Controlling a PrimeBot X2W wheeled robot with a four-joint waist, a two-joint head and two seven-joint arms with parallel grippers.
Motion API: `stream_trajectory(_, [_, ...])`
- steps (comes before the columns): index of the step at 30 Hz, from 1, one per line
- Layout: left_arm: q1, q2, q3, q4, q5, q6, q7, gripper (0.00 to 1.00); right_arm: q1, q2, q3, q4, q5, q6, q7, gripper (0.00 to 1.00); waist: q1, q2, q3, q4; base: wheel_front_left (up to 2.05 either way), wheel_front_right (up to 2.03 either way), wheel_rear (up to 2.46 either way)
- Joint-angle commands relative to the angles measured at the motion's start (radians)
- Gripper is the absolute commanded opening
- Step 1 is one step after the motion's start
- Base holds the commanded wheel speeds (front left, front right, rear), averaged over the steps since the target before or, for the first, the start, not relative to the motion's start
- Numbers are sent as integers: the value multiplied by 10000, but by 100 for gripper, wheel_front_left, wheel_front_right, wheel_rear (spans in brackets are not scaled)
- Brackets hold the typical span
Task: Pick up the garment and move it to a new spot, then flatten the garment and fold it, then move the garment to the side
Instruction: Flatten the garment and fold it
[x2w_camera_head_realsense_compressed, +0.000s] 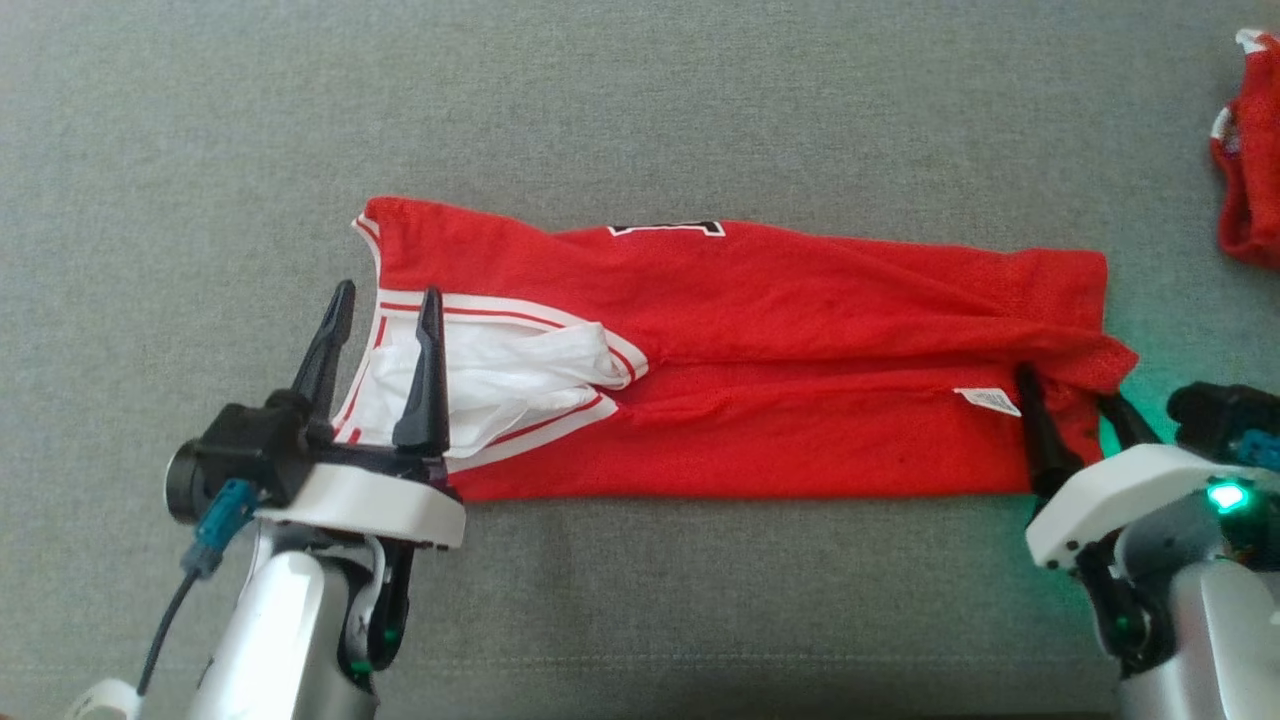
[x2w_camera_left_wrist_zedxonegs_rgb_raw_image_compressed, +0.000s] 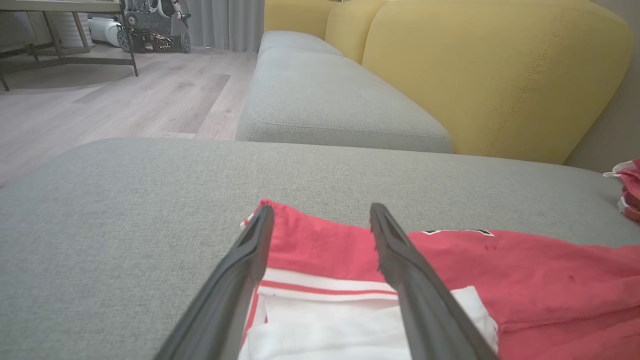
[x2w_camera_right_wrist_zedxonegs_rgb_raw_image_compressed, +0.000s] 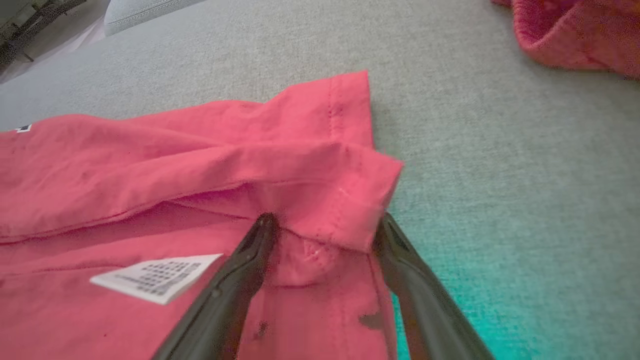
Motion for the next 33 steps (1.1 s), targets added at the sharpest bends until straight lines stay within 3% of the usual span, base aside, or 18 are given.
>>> stream_trajectory(1, [-355, 63, 363, -246, 117, -63, -122, 100, 201, 42, 314, -299, 107, -7, 134, 91, -1, 0, 10, -31, 0, 0, 0])
stream_trajectory(3, [-372, 35, 394, -243, 163, -106, -122, 100, 208, 79, 322, -276, 129, -7, 124, 54, -1, 0, 34, -56, 0, 0, 0])
stream_trajectory(5, [-391, 10, 423, -247, 207, -144, -122, 100, 154, 109, 305, -195, 165, -7, 113, 41, -1, 0, 71, -83, 0, 0, 0])
stream_trajectory(7, [-416, -12, 445, -231, 246, -193, -122, 100, 72, 128, 278, -115, 205, -7, 65, 0, -1, 0, 95, -86, 0, 0, 0])
stream_trajectory(33, [-185, -215, 815, -179, 517, -503, -122, 100, 177, -143, -347, -328, 134, -7, -791, 0, -1, 0, -186, -170, 0, 0, 0])
